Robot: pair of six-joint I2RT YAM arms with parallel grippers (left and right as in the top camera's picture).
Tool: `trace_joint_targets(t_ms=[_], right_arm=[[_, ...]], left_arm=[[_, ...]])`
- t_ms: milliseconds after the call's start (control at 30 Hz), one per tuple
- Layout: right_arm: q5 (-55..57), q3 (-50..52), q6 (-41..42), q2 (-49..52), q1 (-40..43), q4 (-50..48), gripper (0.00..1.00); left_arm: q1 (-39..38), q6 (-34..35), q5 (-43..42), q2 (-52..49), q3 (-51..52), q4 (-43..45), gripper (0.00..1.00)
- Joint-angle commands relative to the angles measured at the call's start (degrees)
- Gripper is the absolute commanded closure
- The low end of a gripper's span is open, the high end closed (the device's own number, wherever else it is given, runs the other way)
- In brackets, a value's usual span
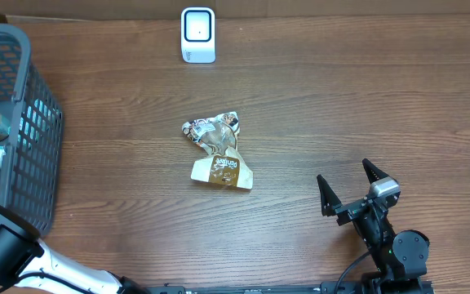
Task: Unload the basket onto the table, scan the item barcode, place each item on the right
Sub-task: 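Move the left gripper back into the basket toward the tissue packs, then grasp the orange Kleenex tissue pack with the left gripper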
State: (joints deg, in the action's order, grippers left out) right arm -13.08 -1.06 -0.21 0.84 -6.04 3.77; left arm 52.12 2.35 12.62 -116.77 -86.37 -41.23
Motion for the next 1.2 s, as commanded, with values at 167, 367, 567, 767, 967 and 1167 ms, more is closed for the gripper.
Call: trace_joint_targets(t_ms=[167,367,567,767,967,1167], right_arm=[[0.4,0.6,-0.2,-0.7,0.1,-0.3,0.00],[0.4,0.6,-0.2,-0.7,0.1,-0.3,0.00],[0.4,0.6,-0.2,-0.7,0.1,-0.3,0.00],[0.4,0.6,-0.2,-0.7,0.1,-0.3,0.00],[0.4,0.6,-0.2,-0.7,0.1,-0.3,0.00],[0.4,0.6,-0.2,-0.7,0.1,-0.3,0.00]], left_arm=[[-0.3,-1.1,-0.6,-3.7,0.3,-0.7,0.78],[-1.1,-1.1,-0.6,-3.3,-0.5,-3.1,0.96],[-2.0,1.6,-0.6,-1.3,-4.2,-9.4,0.96],[-3.3,4.3,-0.6,5.3,-7.1,-13.8,0.96],[-4.7,9.6,-7.0,16.6,-7.2,-14.1,0.96],[-10.1,12.1,-11.4,29.5,-7.2,-12.5,0.96]])
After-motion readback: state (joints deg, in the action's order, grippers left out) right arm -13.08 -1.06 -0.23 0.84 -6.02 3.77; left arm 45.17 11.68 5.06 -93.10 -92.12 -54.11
